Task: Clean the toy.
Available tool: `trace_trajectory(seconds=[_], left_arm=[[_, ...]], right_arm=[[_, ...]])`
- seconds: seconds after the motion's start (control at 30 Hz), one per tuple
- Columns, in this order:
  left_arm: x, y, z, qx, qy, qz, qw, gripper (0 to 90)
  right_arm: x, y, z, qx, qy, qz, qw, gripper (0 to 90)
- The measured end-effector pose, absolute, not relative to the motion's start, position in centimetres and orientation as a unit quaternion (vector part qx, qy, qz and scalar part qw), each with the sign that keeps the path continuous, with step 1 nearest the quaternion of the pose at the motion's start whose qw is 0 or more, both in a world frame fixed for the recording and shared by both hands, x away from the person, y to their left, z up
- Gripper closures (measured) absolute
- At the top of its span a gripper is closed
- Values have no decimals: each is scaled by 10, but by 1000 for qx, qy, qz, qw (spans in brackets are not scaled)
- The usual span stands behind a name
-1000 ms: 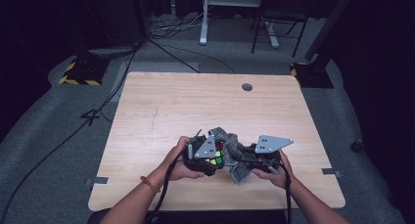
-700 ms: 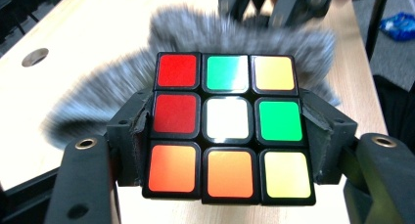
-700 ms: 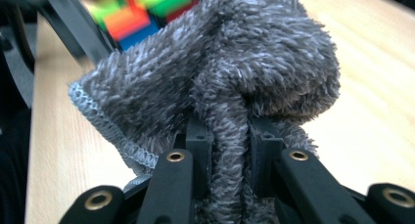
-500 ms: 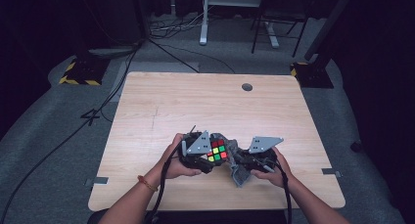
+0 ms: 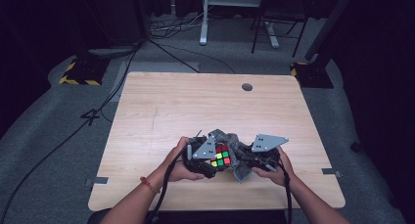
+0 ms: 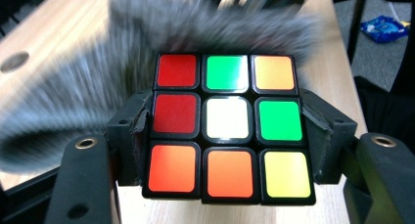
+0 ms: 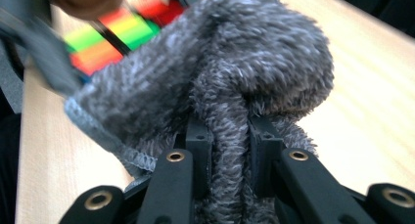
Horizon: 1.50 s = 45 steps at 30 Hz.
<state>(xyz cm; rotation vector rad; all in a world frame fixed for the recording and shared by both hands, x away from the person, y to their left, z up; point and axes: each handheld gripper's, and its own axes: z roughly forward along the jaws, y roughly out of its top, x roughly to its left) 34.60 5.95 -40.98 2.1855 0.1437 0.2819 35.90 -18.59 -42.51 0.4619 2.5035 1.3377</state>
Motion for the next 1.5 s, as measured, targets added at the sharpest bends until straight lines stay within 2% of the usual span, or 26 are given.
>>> trace_trajectory(seconds=[0.3,0.43,0.63,0.83,1.0,1.13,1.5], left_arm=[[351,70,-408,881,69,119,453,334],[354,70,-411,885,79,126,442,334],[351,60,-419,896,70,117,423,334],[349,62,-413,886,68,120,443,334],[349,70,-406,871,71,120,471,334],[349,70,-406,870,72,127,471,334],[348,63,-413,879,74,130,454,330]], right_arm=[[356,-183,-436,154,874,450,102,755],[350,-183,-428,142,862,476,102,755],[345,-183,-414,137,846,500,128,755],[352,-184,-420,150,855,478,132,755],[364,-184,-442,171,878,438,91,754],[365,-186,-443,167,871,455,79,754],[355,-186,-427,157,851,492,98,756]])
